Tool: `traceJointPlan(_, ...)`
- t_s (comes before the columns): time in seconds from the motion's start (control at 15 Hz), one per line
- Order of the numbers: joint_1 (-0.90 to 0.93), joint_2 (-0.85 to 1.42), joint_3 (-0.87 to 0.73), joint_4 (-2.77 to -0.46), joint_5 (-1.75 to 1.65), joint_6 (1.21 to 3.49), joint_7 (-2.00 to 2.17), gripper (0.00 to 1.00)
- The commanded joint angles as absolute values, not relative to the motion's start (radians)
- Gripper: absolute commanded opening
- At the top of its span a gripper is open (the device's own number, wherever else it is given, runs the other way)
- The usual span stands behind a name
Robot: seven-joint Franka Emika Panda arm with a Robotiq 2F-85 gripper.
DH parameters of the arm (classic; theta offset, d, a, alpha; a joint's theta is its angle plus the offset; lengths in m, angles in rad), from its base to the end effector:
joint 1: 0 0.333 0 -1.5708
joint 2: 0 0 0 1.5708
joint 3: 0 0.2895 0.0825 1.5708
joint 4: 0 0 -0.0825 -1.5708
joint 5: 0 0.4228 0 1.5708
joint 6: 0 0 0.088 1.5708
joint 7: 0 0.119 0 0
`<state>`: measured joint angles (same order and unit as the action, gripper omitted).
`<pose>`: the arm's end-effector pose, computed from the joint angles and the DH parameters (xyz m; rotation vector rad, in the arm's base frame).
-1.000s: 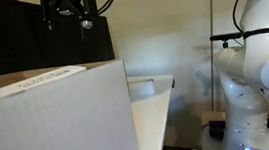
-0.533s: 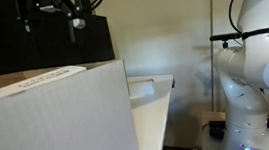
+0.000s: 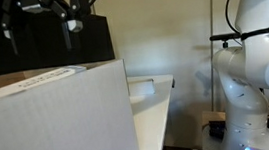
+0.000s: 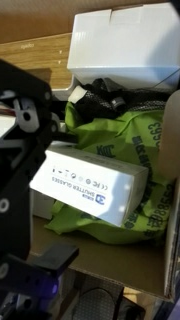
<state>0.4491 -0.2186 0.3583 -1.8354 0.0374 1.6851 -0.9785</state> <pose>0.3624 0.4052 0.5755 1.9530 2.4036 0.0793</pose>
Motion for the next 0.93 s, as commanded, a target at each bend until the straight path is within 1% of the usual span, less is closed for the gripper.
traceJointPlan(0.0,0.453,-0.192,0.369,-1.818,0.062,1.667,-0.995,1.00)
traceJointPlan(0.87,0.446,-0.158,0.383,-1.852,0.057,1.740,-0.972,1.00)
